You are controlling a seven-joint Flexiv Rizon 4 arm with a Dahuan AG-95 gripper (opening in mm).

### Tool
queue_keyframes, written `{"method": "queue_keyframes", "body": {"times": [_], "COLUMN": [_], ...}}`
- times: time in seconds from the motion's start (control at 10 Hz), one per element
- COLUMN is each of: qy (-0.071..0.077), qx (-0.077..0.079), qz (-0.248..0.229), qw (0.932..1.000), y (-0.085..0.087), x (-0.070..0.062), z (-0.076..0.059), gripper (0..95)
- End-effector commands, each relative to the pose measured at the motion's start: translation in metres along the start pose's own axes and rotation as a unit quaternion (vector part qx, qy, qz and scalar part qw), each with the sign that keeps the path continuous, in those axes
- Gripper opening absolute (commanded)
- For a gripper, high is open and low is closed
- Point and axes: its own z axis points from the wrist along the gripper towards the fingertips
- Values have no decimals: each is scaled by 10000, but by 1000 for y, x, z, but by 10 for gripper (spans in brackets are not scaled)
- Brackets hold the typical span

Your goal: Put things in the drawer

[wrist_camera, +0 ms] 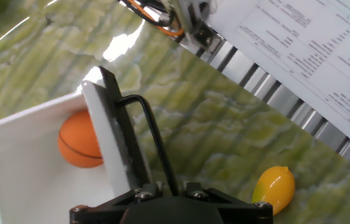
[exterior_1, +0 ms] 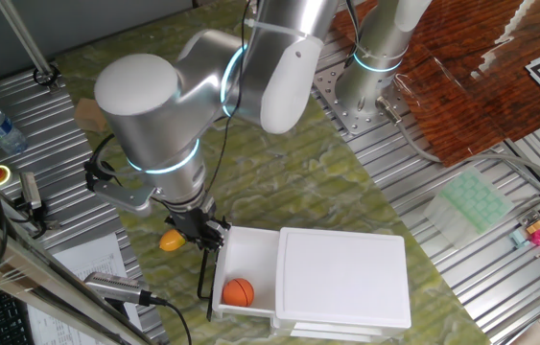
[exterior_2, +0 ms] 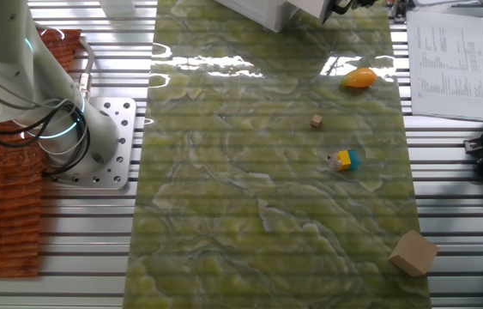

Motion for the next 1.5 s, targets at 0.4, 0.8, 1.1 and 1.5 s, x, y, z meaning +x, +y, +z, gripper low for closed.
{"method": "queue_keyframes", "body": {"times": [0.4, 0.8, 1.1, 1.5], "qy": [37, 92, 106, 79], "qx": [125, 185, 202, 180], "qz": [-140, -374, -441, -351], "qw": [9998, 9991, 9988, 9992], "y": [6, 11, 13, 19], "x": [0, 1, 0, 0], "z": [0, -9, -8, -5], "gripper": [0, 0, 0, 0]}}
